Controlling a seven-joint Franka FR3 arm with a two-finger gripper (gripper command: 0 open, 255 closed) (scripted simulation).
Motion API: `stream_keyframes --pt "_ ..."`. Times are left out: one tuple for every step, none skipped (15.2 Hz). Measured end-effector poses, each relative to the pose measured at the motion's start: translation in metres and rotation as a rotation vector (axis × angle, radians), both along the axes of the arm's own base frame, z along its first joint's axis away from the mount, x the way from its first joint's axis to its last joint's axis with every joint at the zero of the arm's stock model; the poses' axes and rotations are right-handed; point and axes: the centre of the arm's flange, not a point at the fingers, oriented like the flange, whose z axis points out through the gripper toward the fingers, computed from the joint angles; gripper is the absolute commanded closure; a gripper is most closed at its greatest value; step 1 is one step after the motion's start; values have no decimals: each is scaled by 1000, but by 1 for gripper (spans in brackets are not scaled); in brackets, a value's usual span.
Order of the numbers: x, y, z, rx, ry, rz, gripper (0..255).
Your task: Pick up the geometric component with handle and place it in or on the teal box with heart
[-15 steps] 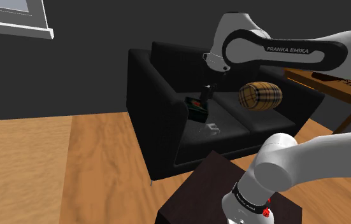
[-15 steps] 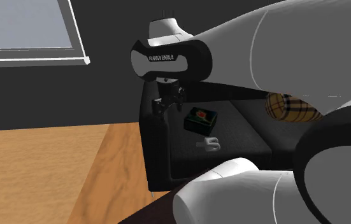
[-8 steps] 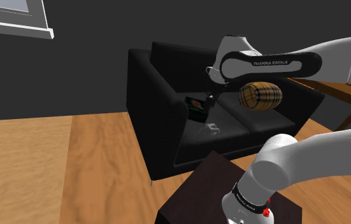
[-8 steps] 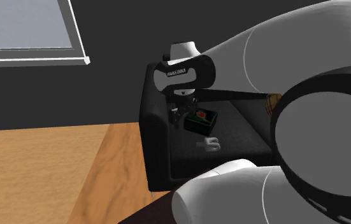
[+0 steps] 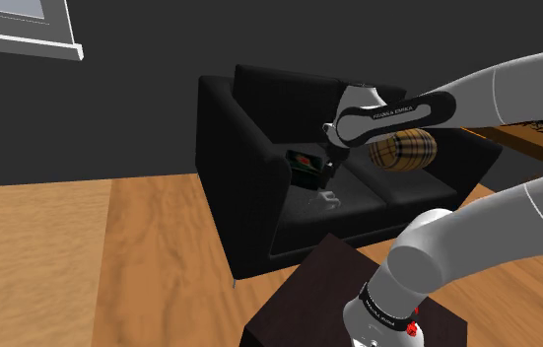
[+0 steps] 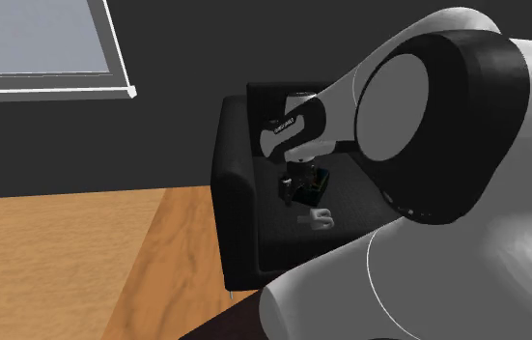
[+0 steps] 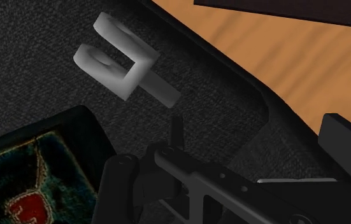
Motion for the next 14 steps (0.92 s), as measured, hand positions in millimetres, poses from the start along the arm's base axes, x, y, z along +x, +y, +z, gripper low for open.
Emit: stream_keyframes --pt "0 -10 -8 2 1 -1 0" --pt "1 -21 -18 4 3 -1 0" --pt "0 -29 -26 6 5 -2 0" --pt "-1 -36 -36 9 7 -2 0" --pt "2 -45 -43 11 8 -3 0" --pt "2 -55 -53 14 10 -4 0" --pt "-1 -63 -62 17 11 -4 0" --pt "-2 -74 -71 19 13 -5 0" --pt "-1 -82 -82 22 15 -5 0" --pt "-2 -92 -93 23 17 -7 0" --pt "-2 -99 -100 24 18 -7 0" --pt "-1 -103 -106 24 19 -6 0" --pt "-1 -106 -111 24 19 -6 0" --pt "-2 -107 -116 24 19 -6 0"
